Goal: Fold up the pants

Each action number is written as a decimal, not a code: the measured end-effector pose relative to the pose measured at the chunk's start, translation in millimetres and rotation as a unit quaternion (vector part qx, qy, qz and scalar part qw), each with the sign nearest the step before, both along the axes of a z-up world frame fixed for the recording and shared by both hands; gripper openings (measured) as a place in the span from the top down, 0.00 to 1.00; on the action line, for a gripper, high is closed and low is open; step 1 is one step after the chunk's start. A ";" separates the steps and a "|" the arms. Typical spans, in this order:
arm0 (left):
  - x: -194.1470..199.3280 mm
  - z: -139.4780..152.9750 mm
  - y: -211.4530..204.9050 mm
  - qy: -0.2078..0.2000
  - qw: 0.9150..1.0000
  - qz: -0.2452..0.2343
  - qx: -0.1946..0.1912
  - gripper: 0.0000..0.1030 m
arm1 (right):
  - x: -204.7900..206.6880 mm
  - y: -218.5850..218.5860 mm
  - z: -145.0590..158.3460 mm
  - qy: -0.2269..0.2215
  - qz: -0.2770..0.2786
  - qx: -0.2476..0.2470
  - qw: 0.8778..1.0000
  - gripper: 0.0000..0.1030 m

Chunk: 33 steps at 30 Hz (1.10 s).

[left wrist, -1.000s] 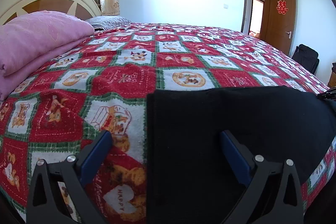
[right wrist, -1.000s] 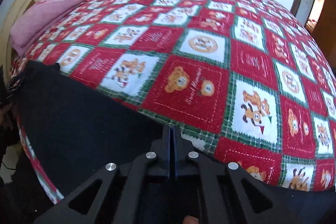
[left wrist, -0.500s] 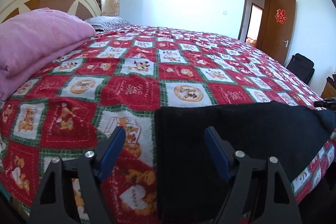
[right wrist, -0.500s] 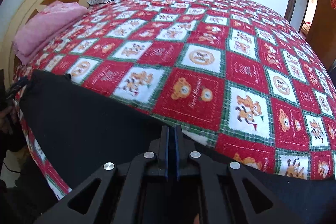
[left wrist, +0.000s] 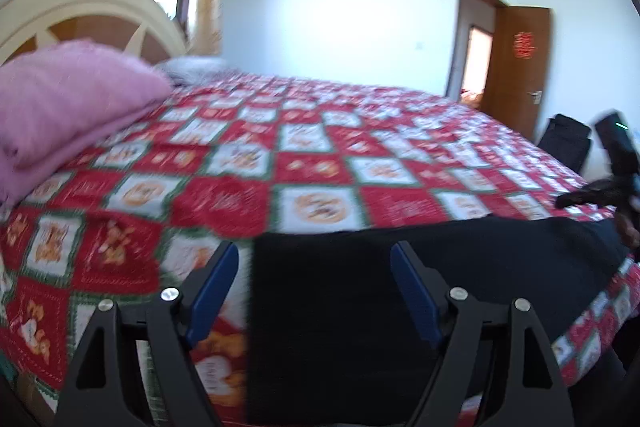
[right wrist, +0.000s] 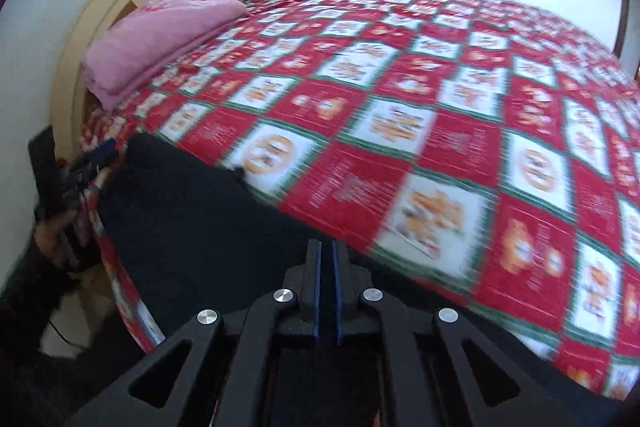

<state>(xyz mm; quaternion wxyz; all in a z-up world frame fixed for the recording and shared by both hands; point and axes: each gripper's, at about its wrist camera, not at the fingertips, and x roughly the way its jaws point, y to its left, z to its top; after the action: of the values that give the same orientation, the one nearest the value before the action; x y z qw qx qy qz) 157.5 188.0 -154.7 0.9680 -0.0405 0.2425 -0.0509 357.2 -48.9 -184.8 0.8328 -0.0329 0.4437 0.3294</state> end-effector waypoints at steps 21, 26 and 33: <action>-2.1 -39.1 -27.6 0.015 0.997 -0.032 0.075 0.21 | 59.6 91.3 -45.8 0.184 0.014 0.098 0.978 0.92; -3.1 -41.8 -28.7 0.011 0.996 -0.032 0.081 0.20 | 57.9 91.7 -41.1 0.160 0.011 0.076 0.984 0.86; -3.6 -43.1 -27.7 0.006 0.997 -0.031 0.075 0.20 | 61.2 80.1 -42.3 0.169 0.002 0.095 0.981 0.52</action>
<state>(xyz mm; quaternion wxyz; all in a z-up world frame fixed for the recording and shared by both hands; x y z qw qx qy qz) 153.9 160.3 -197.8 0.9648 0.0390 0.2526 -0.0626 418.4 31.1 -227.1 0.7445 0.1020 0.5447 0.3724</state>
